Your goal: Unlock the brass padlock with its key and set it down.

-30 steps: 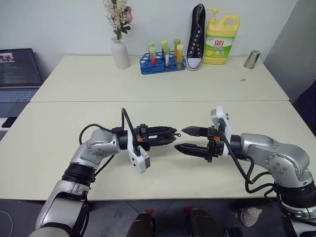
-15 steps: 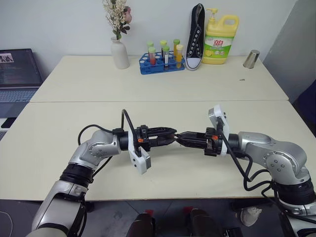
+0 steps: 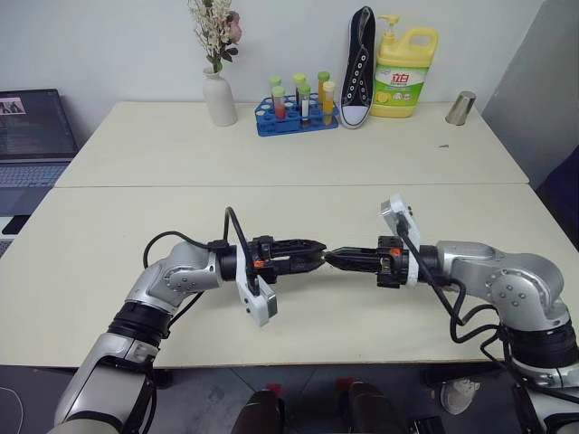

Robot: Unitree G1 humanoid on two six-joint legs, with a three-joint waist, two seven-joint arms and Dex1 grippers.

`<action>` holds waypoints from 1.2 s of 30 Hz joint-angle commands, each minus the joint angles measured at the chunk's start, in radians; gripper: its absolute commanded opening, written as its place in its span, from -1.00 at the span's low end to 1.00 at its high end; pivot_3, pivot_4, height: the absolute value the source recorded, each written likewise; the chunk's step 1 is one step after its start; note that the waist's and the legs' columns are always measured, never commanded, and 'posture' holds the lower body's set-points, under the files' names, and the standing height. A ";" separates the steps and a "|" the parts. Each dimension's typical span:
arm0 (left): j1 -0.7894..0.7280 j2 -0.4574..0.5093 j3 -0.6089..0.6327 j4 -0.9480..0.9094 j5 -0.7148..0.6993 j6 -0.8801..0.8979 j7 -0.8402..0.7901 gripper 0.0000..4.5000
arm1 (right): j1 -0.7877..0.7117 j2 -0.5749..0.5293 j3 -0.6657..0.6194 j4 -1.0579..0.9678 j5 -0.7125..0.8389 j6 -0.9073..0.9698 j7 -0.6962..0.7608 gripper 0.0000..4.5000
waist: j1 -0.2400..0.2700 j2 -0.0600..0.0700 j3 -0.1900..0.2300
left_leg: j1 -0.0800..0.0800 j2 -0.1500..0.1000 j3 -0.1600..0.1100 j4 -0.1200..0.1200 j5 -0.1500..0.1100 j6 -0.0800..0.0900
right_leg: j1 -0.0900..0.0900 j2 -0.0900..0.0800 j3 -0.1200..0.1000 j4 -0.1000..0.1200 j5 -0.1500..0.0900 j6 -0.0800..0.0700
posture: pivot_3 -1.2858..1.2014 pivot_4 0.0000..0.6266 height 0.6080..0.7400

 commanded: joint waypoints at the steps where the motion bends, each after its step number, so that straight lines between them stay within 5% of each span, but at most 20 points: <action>1: -0.013 0.011 -0.004 0.001 0.027 -0.009 0.024 -0.57 | -0.053 0.027 -0.052 0.040 0.164 0.140 -0.044 -1.00 | 0.000 0.000 0.000 | 0.000 0.000 0.000 0.000 0.000 0.000 | 0.000 0.000 0.000 0.000 0.000 0.000 | 0.03 -0.52 1.00; 14: -0.002 0.015 -0.014 0.016 0.120 -0.042 0.112 -0.57 | -0.155 0.123 -0.160 0.292 0.426 0.347 -0.344 -1.00 | 0.000 0.001 0.000 | -0.001 0.000 0.000 0.000 0.000 0.000 | -0.001 0.000 0.000 0.000 0.000 0.000 | 0.03 -0.52 1.00; 23: 0.000 0.025 -0.023 0.013 0.143 -0.054 0.150 -0.57 | -0.150 0.102 -0.125 0.321 0.571 0.334 -0.436 -1.00 | -0.001 0.001 0.000 | -0.002 0.000 0.000 0.000 0.000 0.001 | -0.002 0.000 0.000 0.000 0.000 0.000 | 0.03 -0.52 1.00; 28: 0.005 0.026 -0.027 0.015 0.131 -0.035 0.158 -0.57 | -0.125 0.079 -0.082 0.186 0.511 0.308 -0.381 -1.00 | -0.002 0.001 0.000 | -0.002 0.000 0.000 0.000 -0.001 0.001 | -0.002 0.000 0.000 0.000 0.000 0.000 | 0.03 -0.52 1.00; 31: 0.006 0.025 -0.028 0.012 0.122 -0.020 0.158 -0.57 | -0.077 0.027 -0.032 0.057 0.387 0.258 -0.297 -0.73 | -0.001 0.001 0.000 | -0.003 0.000 -0.001 0.000 -0.001 0.002 | -0.002 0.000 0.000 0.000 0.000 0.000 | 0.03 -0.52 1.00; 36: 0.010 0.031 -0.035 0.005 0.109 -0.003 0.159 -0.57 | -0.004 -0.132 0.107 -0.085 0.071 0.026 -0.079 0.07 | -0.001 0.001 0.000 | -0.004 0.000 -0.001 0.000 -0.001 0.002 | -0.002 0.000 -0.001 -0.001 0.000 0.000 | 0.03 -0.52 1.00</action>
